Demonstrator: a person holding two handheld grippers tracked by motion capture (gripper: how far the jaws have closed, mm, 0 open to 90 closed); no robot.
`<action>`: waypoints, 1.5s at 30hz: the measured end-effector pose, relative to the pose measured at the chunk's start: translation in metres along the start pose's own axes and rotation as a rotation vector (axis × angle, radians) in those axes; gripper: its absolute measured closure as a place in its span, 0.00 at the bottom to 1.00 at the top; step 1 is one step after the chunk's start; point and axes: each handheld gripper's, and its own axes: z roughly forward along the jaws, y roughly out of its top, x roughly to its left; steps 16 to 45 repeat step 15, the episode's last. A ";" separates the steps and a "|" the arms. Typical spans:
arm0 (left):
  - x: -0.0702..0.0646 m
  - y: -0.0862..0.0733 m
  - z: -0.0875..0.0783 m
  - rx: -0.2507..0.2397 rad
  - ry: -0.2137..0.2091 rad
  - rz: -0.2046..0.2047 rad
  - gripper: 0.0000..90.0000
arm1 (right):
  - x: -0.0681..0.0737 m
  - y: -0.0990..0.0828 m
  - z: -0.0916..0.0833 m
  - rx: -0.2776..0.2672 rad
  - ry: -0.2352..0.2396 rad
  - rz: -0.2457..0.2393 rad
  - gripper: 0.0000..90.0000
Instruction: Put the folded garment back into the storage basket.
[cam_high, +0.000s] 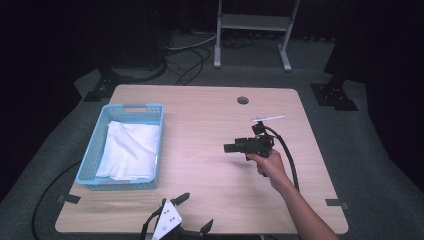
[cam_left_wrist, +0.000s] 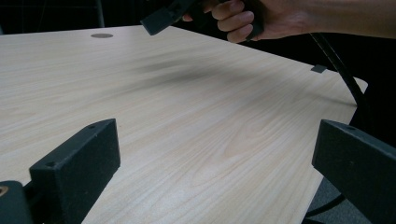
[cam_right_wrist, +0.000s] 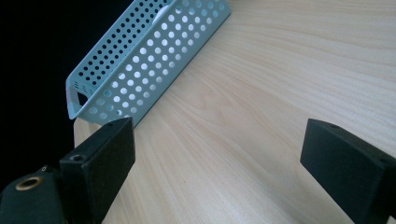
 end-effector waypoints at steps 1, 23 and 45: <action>0.000 0.000 0.000 0.001 0.000 0.000 0.01 | -0.001 -0.002 -0.001 -0.003 0.000 0.002 0.11; -0.002 0.000 0.000 0.001 -0.005 0.008 0.01 | 0.001 -0.019 -0.018 0.014 -0.034 -0.037 0.11; -0.002 0.000 0.000 0.001 -0.005 0.008 0.01 | 0.001 -0.019 -0.018 0.014 -0.034 -0.037 0.11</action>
